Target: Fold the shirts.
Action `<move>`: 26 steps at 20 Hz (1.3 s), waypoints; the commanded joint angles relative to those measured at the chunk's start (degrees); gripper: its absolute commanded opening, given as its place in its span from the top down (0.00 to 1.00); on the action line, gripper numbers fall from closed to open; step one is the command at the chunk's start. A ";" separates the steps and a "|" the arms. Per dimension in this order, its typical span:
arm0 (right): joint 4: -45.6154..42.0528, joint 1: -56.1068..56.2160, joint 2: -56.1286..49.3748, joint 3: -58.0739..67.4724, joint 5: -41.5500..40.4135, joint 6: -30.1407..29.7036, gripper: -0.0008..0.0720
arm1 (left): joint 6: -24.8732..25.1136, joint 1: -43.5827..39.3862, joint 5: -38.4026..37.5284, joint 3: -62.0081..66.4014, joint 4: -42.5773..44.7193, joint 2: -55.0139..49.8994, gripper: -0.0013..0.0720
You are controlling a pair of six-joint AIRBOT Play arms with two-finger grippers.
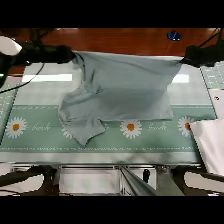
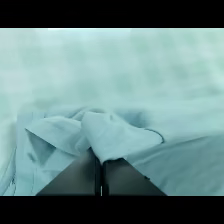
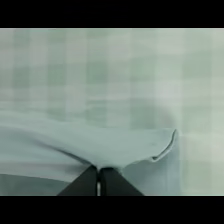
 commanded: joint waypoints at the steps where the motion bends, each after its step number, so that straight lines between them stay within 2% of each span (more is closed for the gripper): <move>1: 7.52 -0.42 -9.20 -0.04 -5.90 -0.20 0.95 | -2.43 -0.04 1.03 0.07 -0.48 -9.09 0.96; 5: 13.51 -0.44 -15.74 -0.04 -6.03 0.04 0.95 | -2.95 0.09 1.62 0.07 -1.60 -12.44 0.95; 6: 14.21 -0.44 -16.55 -0.04 -5.95 0.11 0.81 | -3.56 0.17 1.03 0.11 -1.53 -12.52 0.82; 7: 14.97 -0.44 -16.72 -0.04 -5.44 0.39 0.44 | -4.44 0.76 -1.14 0.72 -1.51 -12.48 0.47; 8: 15.56 -0.85 -16.33 0.15 -3.93 -0.11 0.42 | -4.48 2.01 -5.51 2.34 -0.66 -12.52 0.29; 10: 15.54 -3.23 -14.62 1.90 1.03 0.00 0.42 | -4.79 6.03 -16.85 7.48 5.35 -12.46 0.29; 11: 15.43 -5.11 -12.96 2.12 3.65 -0.15 0.42 | -6.67 8.79 -22.62 9.92 8.31 -12.20 0.29; 13: 7.32 -9.20 -7.93 1.53 10.19 -0.61 0.42 | -7.48 15.69 -30.67 10.95 9.64 -9.77 0.29; 15: -4.68 -12.44 -1.36 -3.34 13.81 -0.61 0.42 | -8.83 22.53 -30.34 5.22 9.11 -4.17 0.29; 17: -8.66 -15.74 6.75 -14.56 10.43 -0.15 0.42 | -8.15 27.96 -26.84 -6.78 9.01 3.02 0.29; 19: -3.48 -18.69 16.00 -30.38 2.67 -1.27 0.42 | -5.77 32.52 -26.18 -20.31 8.81 7.98 0.29; 20: 0.92 -19.21 19.98 -37.59 -0.37 -4.20 0.42 | -5.16 34.97 -27.54 -25.70 7.45 8.61 0.29; 21: 4.98 -19.47 23.61 -44.61 -2.82 -7.26 0.42 | -2.05 37.20 -29.38 -30.21 3.82 8.68 0.29; 23: 8.94 -19.47 27.58 -53.90 -4.22 -8.20 0.42 | 2.60 40.00 -30.40 -36.83 -2.95 8.68 0.29; 26: 14.43 -19.41 29.05 -59.01 -2.32 -11.15 0.42 | 3.93 40.74 -27.15 -41.53 -5.38 8.59 0.29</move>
